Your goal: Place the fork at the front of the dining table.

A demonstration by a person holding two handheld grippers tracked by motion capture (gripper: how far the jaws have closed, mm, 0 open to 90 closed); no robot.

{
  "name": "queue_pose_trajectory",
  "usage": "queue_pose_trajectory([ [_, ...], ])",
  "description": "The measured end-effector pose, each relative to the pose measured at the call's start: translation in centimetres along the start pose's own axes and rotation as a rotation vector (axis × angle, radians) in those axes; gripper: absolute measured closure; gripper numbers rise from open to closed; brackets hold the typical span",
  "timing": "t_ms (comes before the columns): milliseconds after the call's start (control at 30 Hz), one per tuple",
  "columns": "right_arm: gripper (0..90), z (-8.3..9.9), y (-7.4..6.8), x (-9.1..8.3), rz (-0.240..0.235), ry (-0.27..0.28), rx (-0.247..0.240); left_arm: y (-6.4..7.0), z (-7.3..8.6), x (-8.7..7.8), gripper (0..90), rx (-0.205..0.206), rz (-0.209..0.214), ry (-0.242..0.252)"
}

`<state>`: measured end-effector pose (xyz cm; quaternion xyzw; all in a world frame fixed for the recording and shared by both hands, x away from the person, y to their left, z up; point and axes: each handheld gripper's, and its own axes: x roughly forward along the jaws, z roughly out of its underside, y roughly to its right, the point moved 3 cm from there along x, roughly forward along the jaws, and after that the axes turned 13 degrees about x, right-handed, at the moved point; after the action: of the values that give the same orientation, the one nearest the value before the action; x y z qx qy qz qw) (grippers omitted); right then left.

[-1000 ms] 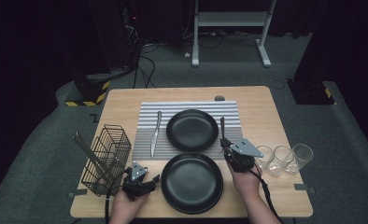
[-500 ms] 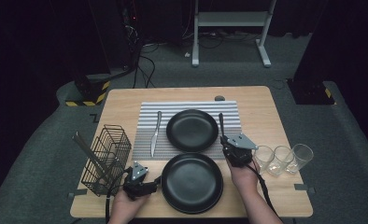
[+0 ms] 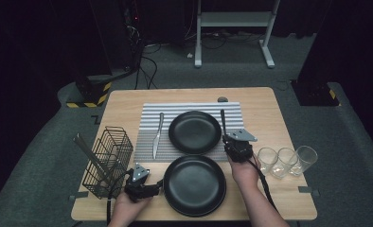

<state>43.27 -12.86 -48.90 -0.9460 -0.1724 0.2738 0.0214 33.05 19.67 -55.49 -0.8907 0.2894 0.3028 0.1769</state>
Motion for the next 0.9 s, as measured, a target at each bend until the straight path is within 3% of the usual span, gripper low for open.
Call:
queue_pose_trajectory([
  [400,84.8,0.5,0.1,1.2,0.015,-0.060,0.002,0.0,0.0,0.0,27.2,0.001,0.001,-0.001],
  [900,86.3,0.8,0.5,2.1,0.019,-0.075,0.019,0.0,0.0,0.0,27.2,0.000,0.000,-0.001],
])
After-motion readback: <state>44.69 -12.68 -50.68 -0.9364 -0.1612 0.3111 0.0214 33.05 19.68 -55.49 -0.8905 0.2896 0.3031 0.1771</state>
